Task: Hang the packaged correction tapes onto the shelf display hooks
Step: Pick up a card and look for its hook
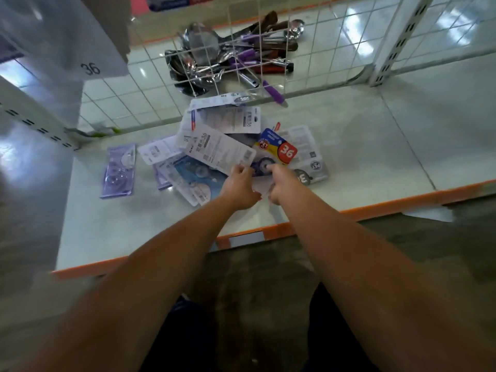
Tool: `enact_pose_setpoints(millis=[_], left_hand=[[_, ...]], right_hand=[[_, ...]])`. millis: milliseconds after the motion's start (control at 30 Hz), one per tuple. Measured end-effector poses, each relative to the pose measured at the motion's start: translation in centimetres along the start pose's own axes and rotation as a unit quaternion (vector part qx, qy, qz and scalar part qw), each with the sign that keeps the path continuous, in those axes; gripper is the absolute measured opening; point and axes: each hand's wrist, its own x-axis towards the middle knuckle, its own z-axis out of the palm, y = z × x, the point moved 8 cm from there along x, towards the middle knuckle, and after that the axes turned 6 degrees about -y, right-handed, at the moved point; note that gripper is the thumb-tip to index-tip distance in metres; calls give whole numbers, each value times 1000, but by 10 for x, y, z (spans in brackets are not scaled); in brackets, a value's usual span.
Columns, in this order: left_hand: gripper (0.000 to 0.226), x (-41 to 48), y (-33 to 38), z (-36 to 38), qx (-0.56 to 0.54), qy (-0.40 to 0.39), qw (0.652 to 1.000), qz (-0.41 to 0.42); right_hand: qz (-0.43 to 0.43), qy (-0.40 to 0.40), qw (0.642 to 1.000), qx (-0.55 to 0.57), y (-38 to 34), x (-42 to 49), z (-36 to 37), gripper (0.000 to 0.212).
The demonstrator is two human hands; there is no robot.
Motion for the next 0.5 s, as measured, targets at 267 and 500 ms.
enact_pose_setpoints(millis=[267,500], left_hand=[[67,-26,-9,-26,-22,-18,1000,8],[67,-45,12,-83,-144,28,989,25]], right_hand=[[-141,84,985,-57,-41,-5,-15,17],[-292,56,942,-156,-87,-67,0,14]])
